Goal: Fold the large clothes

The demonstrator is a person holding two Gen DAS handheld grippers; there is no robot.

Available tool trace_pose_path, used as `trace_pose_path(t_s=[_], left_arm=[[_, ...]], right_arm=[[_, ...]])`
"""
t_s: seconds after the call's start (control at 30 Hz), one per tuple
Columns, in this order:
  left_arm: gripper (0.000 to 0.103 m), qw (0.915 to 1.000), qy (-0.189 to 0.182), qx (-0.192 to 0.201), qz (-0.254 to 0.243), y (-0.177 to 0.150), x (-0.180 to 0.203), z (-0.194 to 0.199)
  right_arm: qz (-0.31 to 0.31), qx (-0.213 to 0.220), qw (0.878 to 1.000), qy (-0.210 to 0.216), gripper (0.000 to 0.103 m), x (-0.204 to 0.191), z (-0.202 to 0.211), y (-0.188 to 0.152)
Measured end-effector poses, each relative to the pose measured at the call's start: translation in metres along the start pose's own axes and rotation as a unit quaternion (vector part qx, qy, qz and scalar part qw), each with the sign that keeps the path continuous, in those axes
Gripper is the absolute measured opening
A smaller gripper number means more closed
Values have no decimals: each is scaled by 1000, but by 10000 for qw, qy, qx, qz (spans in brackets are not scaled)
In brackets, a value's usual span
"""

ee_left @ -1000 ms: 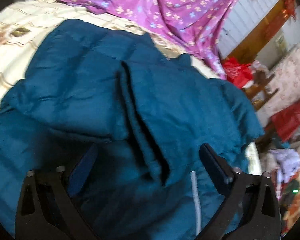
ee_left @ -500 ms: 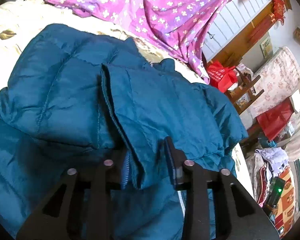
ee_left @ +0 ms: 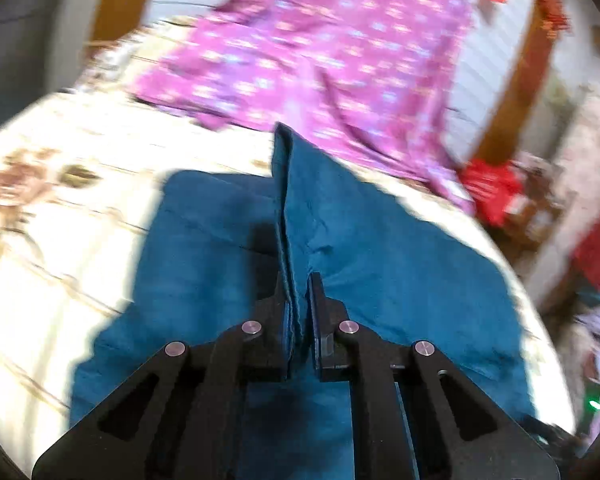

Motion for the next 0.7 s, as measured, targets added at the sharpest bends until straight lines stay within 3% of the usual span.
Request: trace_pose_path(t_s=[0.1, 0.27, 0.37, 0.43, 0.5, 0.53, 0.6, 0.67, 0.7], left_arm=[[7, 9989, 450, 54, 143, 7, -23, -12], [7, 9932, 928, -281, 645, 3, -61, -34], [7, 9920, 933, -92, 845, 2, -61, -18], [9, 9944, 811, 174, 656, 5, -40, -4], [34, 9981, 558, 200, 144, 5, -4, -7], [59, 9989, 407, 85, -197, 2, 14, -15], [63, 9945, 389, -131, -962, -11, 41, -31], [63, 9858, 905, -456, -1337, -23, 45, -52], [63, 9774, 1424, -911, -1271, -33, 31, -70]], right_arm=[[1, -13, 10000, -10, 100, 0, 0, 0], [28, 6, 10000, 41, 101, 1, 0, 0], [-261, 251, 9987, 362, 100, 10, 12, 5], [-571, 632, 9956, 401, 100, 21, 26, 12], [-797, 880, 9918, 477, 100, 28, 34, 17], [-887, 896, 9906, 529, 100, 31, 35, 19], [-919, 844, 9906, 565, 100, 31, 32, 19], [-808, 714, 9927, 534, 99, 26, 26, 18], [-705, 661, 9940, 504, 99, 23, 24, 17]])
Point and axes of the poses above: each gripper's, at about its wrist camera, not at the fingertips, and z roughly against the way its jaws point, x to its right, y to its top, the point moved 2 cm from there along -z, roughly the way its jaws point, and after that the axes turned 8 degrees about -y, right-handed, at the moved point
